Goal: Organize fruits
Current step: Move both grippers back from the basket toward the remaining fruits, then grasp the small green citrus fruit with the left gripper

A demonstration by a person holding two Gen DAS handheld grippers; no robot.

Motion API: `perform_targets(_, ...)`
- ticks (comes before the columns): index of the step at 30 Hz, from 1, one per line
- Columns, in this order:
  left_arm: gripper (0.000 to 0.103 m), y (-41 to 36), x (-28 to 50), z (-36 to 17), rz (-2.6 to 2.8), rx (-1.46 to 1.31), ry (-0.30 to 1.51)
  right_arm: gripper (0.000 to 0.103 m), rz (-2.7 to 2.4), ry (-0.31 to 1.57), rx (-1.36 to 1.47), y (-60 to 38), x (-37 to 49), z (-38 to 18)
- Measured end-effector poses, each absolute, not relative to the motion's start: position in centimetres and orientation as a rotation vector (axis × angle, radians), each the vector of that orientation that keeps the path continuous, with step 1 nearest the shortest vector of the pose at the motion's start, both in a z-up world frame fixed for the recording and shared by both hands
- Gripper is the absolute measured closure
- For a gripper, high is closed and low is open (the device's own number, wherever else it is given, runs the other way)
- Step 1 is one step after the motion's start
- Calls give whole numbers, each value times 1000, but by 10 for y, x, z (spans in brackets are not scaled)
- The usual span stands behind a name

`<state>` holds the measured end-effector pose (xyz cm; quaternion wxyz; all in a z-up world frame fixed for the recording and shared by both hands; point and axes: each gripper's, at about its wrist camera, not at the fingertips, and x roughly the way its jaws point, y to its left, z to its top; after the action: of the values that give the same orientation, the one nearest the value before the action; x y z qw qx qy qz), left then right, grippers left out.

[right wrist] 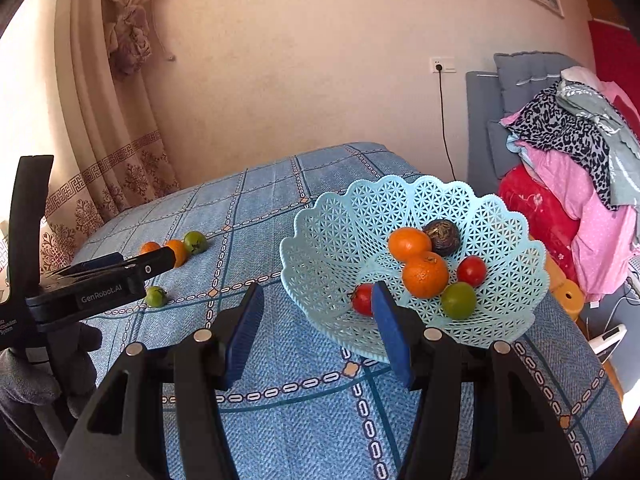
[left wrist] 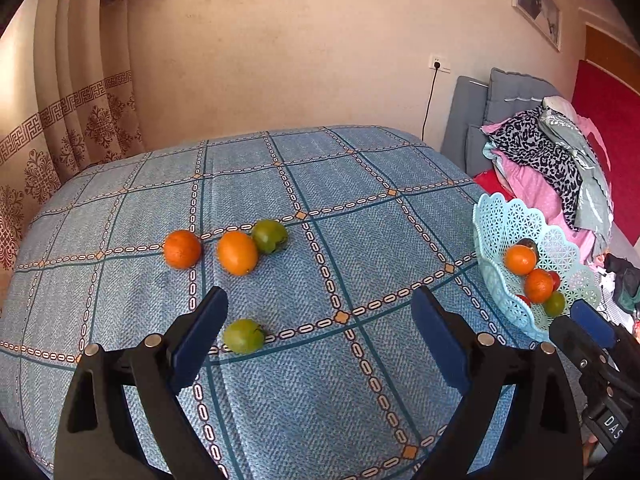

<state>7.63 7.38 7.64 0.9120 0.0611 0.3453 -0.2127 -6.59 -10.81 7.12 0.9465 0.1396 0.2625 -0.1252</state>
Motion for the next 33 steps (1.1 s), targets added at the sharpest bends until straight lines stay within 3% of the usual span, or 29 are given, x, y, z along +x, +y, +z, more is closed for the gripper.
perform_targets(14,10,122,104,48,-335,99,780,46,-170,565,219,-65,-44,71)
perform_targets(19,26,124,112,35,-340,98,824,46,-139,584,198,-52,-36,68)
perform_targets(30,48,122,125,13,-369,91,882,46,-100,625,178,-38,-21,59)
perform_targets(33,67,122,123,14,-407,78,883,46,-95,635,176,-37,-17,57)
